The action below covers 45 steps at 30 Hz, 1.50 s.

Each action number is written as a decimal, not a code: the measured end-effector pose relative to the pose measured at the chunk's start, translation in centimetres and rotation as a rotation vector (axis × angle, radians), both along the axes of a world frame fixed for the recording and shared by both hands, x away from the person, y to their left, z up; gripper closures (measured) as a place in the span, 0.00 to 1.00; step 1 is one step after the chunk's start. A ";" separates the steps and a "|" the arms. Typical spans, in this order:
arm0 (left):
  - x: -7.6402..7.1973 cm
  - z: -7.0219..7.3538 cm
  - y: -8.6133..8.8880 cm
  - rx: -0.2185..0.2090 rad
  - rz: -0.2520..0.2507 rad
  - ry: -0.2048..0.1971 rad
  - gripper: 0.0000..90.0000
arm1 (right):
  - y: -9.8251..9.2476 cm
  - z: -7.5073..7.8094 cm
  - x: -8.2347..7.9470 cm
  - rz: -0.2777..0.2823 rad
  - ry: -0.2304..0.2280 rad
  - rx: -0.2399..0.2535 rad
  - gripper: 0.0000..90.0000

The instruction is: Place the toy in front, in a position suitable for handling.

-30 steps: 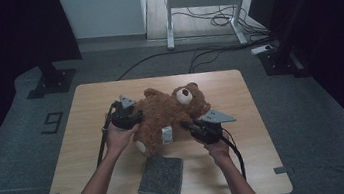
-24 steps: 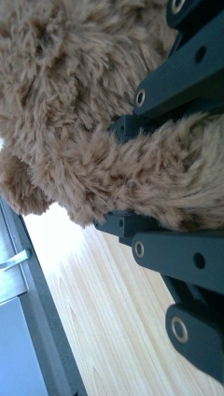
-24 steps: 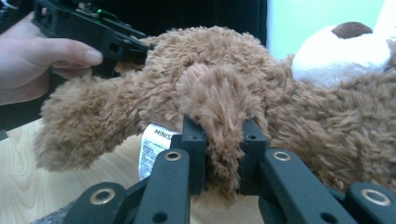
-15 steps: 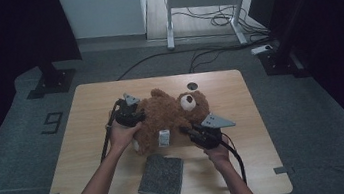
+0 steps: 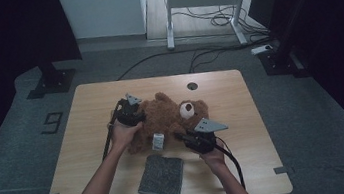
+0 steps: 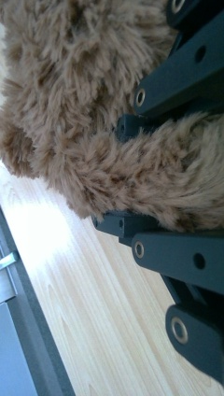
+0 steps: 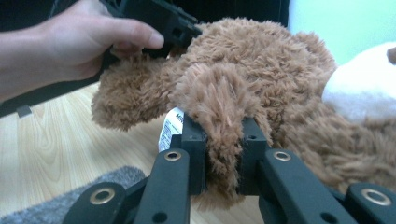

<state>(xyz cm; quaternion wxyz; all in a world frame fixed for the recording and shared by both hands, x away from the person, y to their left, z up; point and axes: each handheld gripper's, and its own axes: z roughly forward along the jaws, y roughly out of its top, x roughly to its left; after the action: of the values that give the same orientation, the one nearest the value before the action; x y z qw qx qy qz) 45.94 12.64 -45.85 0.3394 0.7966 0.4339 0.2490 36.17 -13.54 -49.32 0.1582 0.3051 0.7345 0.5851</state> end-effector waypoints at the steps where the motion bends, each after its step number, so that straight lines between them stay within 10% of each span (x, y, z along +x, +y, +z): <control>1: 0.0 -0.1 -0.1 0.005 0.000 0.003 0.72 | 0.0 -0.3 0.1 0.002 0.005 -0.009 0.86; 25: 0.5 -1.4 1.4 -0.024 0.022 0.091 0.49 | -0.2 -2.2 1.0 -0.017 0.058 -0.040 0.80; 33: -0.6 0.6 3.3 -0.125 0.019 -0.007 0.34 | -0.6 -2.6 1.0 -0.072 0.072 -0.074 0.78; 45: -2.9 3.2 3.8 -0.148 -0.007 -0.054 0.35 | -0.7 -2.8 0.9 -0.095 0.093 -0.074 0.78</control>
<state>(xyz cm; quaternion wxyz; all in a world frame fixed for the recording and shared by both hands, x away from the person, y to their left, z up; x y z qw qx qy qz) 43.03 16.49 -42.66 0.4096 0.7640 0.4389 0.2363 37.05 -14.22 -52.14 0.1629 0.3603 0.7469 0.5346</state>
